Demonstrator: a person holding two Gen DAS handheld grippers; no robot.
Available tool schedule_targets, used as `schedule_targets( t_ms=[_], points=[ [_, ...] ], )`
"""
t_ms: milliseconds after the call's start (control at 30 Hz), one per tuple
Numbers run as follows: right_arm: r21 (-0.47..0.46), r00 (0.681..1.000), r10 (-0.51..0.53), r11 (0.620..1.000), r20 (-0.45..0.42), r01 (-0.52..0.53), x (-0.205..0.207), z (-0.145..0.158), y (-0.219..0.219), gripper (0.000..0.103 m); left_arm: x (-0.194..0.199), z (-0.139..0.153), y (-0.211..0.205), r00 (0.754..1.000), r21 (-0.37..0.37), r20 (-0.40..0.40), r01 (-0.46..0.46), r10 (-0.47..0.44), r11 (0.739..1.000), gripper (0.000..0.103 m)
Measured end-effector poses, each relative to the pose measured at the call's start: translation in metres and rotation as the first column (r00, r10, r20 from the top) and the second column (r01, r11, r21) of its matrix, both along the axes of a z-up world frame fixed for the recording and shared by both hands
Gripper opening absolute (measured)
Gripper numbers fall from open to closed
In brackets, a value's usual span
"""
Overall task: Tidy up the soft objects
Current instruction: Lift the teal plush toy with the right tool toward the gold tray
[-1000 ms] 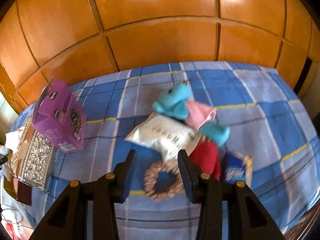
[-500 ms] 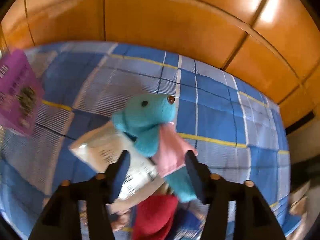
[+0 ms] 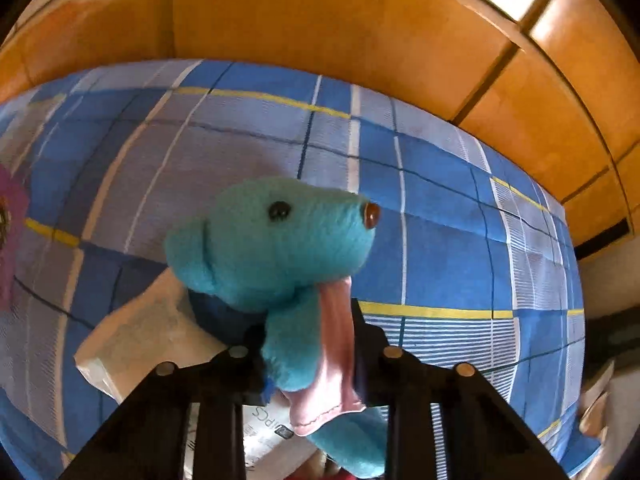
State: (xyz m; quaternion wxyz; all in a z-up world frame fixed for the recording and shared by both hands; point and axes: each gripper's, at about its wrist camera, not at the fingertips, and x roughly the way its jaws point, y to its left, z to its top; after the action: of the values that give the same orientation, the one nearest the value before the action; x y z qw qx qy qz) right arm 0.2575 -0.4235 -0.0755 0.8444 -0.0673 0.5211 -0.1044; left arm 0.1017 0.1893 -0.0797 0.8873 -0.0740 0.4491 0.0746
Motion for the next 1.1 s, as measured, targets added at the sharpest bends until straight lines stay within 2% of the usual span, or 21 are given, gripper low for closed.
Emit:
schedule_targets(
  t_ms=[167, 300, 467, 733, 833, 1000, 1100],
  points=[
    [0.103, 0.995, -0.061, 0.993, 0.077, 0.053, 0.003, 0.031, -0.007, 0.026, -0.003, 0.008, -0.006, 1.000, 0.026, 0.019, 0.014, -0.014, 1.000, 0.086],
    [0.180, 0.993, -0.085, 0.981, 0.077, 0.070, 0.005, 0.052, 0.000, 0.026, -0.010, 0.016, -0.014, 0.998, 0.056, 0.047, 0.033, -0.035, 0.998, 0.091],
    [0.254, 0.991, -0.110, 0.963, 0.075, 0.088, 0.008, 0.068, 0.013, 0.026, -0.021, 0.024, -0.019, 0.996, 0.073, 0.071, 0.049, -0.055, 0.996, 0.092],
    [0.240, 0.989, -0.002, 0.970, 0.147, -0.034, 0.013, 0.110, 0.077, 0.026, -0.037, 0.037, -0.018, 0.992, 0.080, 0.111, 0.051, -0.059, 0.996, 0.093],
    [0.224, 0.982, 0.058, 0.969, 0.181, -0.099, 0.014, 0.128, 0.107, 0.026, -0.042, 0.043, -0.016, 0.990, 0.078, 0.129, 0.041, -0.051, 0.996, 0.096],
    [0.191, 0.952, 0.177, 0.955, 0.248, -0.228, 0.007, 0.161, 0.167, 0.026, -0.052, 0.056, -0.013, 0.986, 0.067, 0.165, 0.022, -0.032, 0.998, 0.096],
    [0.176, 0.924, 0.257, 0.933, 0.282, -0.314, -0.002, 0.176, 0.204, 0.026, -0.056, 0.059, -0.013, 0.985, 0.084, 0.172, 0.016, -0.031, 0.996, 0.096]
  ],
)
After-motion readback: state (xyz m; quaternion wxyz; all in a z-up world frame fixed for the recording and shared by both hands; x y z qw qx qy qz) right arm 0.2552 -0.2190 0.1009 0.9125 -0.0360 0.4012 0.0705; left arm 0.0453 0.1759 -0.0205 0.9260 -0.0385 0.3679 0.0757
